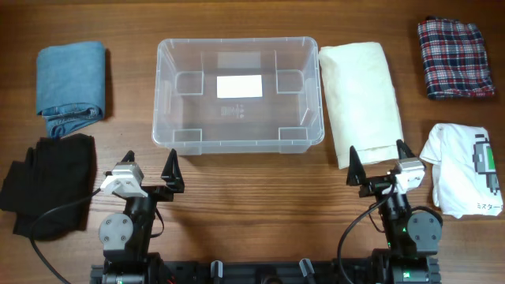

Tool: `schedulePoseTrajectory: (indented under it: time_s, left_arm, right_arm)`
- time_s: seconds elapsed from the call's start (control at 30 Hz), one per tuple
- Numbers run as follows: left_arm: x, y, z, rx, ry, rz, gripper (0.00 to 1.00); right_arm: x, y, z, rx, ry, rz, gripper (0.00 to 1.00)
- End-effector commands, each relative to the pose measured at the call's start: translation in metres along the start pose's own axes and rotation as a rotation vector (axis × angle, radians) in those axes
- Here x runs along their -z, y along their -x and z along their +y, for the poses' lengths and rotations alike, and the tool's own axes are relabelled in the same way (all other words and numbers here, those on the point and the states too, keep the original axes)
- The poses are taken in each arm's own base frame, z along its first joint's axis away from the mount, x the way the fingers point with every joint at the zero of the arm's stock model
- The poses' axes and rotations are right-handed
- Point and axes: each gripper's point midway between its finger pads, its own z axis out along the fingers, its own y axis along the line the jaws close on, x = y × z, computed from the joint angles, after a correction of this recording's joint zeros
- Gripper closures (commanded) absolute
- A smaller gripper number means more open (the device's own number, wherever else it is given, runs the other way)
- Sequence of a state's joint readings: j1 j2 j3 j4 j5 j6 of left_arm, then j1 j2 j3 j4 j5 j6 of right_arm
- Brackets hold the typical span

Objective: Pack container
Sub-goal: 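Move the right gripper toward the cream folded cloth right of the container, then lower the right gripper and grasp the cream cloth's edge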

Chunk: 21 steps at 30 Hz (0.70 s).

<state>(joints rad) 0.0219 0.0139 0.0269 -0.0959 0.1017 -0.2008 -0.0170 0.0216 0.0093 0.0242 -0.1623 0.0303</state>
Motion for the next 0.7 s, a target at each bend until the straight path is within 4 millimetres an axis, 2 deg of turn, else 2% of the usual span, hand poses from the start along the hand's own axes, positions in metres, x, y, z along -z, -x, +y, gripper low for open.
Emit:
schedulePoseTrajectory:
  time_s: [0.0,0.13,0.17,0.3,0.43,0.5,0.6,0.67]
  left_arm:
    - [0.000,-0.001,0.004,0.010,0.014,-0.006,0.00]
    - [0.000,-0.001,0.004,0.010,0.014,-0.006,0.00]
    - [0.000,-0.001,0.004,0.010,0.014,-0.006,0.00]
    - [0.000,-0.001,0.004,0.010,0.014,-0.006,0.00]
    - [0.000,-0.001,0.004,0.010,0.014,-0.006,0.00]
    - [0.000,-0.001,0.004,0.010,0.014,-0.006,0.00]
    - [0.000,-0.001,0.004,0.010,0.014,-0.006,0.00]
    - [0.000,-0.001,0.004,0.010,0.014,-0.006,0.00]
  right_arm:
    - [0.002,0.035,0.007,-0.014,0.043,-0.041,0.00]
    - [-0.012,0.067,0.012,-0.027,0.091,0.026,0.00]
    - [-0.021,0.077,0.012,-0.040,0.110,0.069,0.00]
    - [-0.070,0.111,0.004,-0.093,0.186,0.256,0.00]
    - [-0.117,0.131,-0.016,-0.100,0.247,0.367,0.00]
    - [-0.146,0.128,-0.034,-0.155,0.222,0.416,0.00]
    - [-0.166,0.108,-0.049,-0.191,0.204,0.461,0.00]
    - [-0.175,0.087,-0.065,-0.217,0.180,0.496,0.00]
